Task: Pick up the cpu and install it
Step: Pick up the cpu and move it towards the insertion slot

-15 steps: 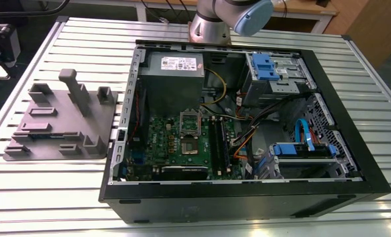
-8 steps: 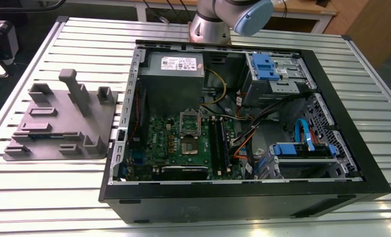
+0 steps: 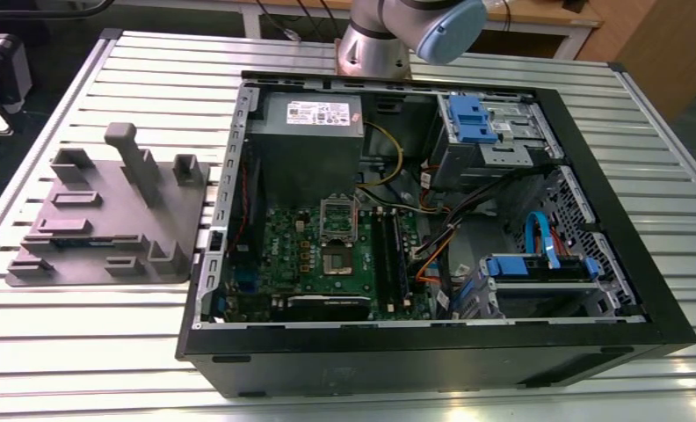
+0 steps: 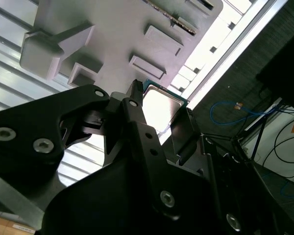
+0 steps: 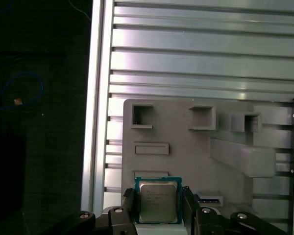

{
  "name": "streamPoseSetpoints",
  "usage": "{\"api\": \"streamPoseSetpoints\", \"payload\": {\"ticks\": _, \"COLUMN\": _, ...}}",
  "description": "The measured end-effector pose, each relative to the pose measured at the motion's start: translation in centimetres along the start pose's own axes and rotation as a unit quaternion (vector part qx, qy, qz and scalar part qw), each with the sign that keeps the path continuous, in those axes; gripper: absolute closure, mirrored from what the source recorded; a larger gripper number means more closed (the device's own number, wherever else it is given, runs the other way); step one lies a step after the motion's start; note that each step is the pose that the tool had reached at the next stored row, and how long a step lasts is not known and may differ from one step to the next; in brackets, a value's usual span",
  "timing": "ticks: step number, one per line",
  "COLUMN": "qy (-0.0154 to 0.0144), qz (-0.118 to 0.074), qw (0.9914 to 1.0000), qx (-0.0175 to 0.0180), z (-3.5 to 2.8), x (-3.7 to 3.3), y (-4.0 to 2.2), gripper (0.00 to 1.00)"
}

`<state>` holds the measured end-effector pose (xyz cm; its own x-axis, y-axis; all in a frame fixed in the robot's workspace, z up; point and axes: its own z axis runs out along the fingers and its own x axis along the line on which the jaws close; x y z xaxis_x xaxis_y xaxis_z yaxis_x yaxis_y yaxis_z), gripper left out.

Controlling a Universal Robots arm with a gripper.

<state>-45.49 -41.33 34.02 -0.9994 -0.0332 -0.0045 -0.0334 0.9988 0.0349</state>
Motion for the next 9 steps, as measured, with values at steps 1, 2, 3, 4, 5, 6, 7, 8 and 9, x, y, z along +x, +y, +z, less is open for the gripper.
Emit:
{"api": "streamPoseSetpoints", "payload": {"ticks": 1, "qy": 0.0001, "qz": 0.000, "qw": 1.00000, "qx": 0.0000, "z": -0.09, "x": 0.00, "y": 0.01, "gripper": 0.53}}
{"api": "streamPoseSetpoints", "payload": {"ticks": 2, "qy": 0.0000, "qz": 0.000, "qw": 1.00000, "qx": 0.0000, "z": -0.17, "x": 0.00, "y": 0.01, "gripper": 0.53}}
{"api": "streamPoseSetpoints", "payload": {"ticks": 3, "qy": -0.0001, "qz": 0.000, "qw": 1.00000, "qx": 0.0000, "z": -0.22, "x": 0.00, "y": 0.01, "gripper": 0.53}}
{"api": "streamPoseSetpoints", "payload": {"ticks": 4, "qy": -0.0001, "qz": 0.000, "qw": 1.00000, "qx": 0.0000, "z": -0.27, "x": 0.00, "y": 0.01, "gripper": 0.53}}
{"api": "streamPoseSetpoints", "payload": {"ticks": 5, "qy": 0.0000, "qz": 0.000, "qw": 1.00000, "qx": 0.0000, "z": -0.32, "x": 0.00, "y": 0.01, "gripper": 0.53}}
{"api": "streamPoseSetpoints", "payload": {"ticks": 6, "qy": 0.0000, "qz": 0.000, "qw": 1.00000, "qx": 0.0000, "z": -0.37, "x": 0.00, "y": 0.01, "gripper": 0.53}}
{"api": "streamPoseSetpoints", "payload": {"ticks": 7, "qy": -0.0001, "qz": 0.000, "qw": 1.00000, "qx": -0.0001, "z": -0.42, "x": 0.00, "y": 0.01, "gripper": 0.53}}
{"api": "streamPoseSetpoints", "payload": {"ticks": 8, "qy": 0.0000, "qz": 0.000, "qw": 1.00000, "qx": 0.0000, "z": -0.49, "x": 0.00, "y": 0.02, "gripper": 0.53}}
{"api": "streamPoseSetpoints", "payload": {"ticks": 9, "qy": 0.0000, "qz": 0.000, "qw": 1.00000, "qx": 0.0000, "z": -0.54, "x": 0.00, "y": 0.02, "gripper": 0.53}}
